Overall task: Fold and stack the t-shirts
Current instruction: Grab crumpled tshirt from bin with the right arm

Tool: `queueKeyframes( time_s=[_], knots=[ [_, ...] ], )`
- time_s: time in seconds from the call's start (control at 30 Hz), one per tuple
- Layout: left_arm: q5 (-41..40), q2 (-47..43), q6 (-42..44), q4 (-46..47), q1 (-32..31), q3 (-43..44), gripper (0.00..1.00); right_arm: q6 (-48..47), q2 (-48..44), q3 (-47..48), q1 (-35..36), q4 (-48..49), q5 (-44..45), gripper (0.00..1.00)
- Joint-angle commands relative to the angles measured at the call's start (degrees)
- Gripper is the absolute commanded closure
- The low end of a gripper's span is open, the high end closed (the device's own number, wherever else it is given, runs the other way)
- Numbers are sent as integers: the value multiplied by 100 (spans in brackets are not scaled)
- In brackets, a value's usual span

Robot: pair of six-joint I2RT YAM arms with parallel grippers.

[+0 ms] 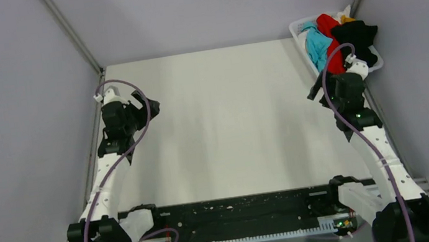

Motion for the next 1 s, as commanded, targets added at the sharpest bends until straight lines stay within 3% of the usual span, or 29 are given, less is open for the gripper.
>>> queueKeyframes(
  time_s=[0.0, 0.17, 0.33, 0.53, 0.7, 0.97],
  knots=[
    [-197, -315, -82, 91, -9, 72, 1, -255, 29, 68, -23, 475, -173, 1],
    [-282, -477, -10, -38, -9, 35, 1, -326, 390, 195, -18, 1268, -238, 1],
    [-526, -379, 266, -30, -7, 184, 1, -808, 1366, 1177, -148, 1301, 586, 1],
    [-800, -54, 425, 120, -6, 441, 1, -532, 3259, 3220, -1140, 697, 244, 1],
    [-634, 288, 441, 150, -1, 671, 1, -448, 4904, 4875, -1538, 261, 274, 4],
    [-376, 734, 487, 131, -4, 969, 1, -415, 7253, 7238, -1837, 94, -436, 19]
  ],
)
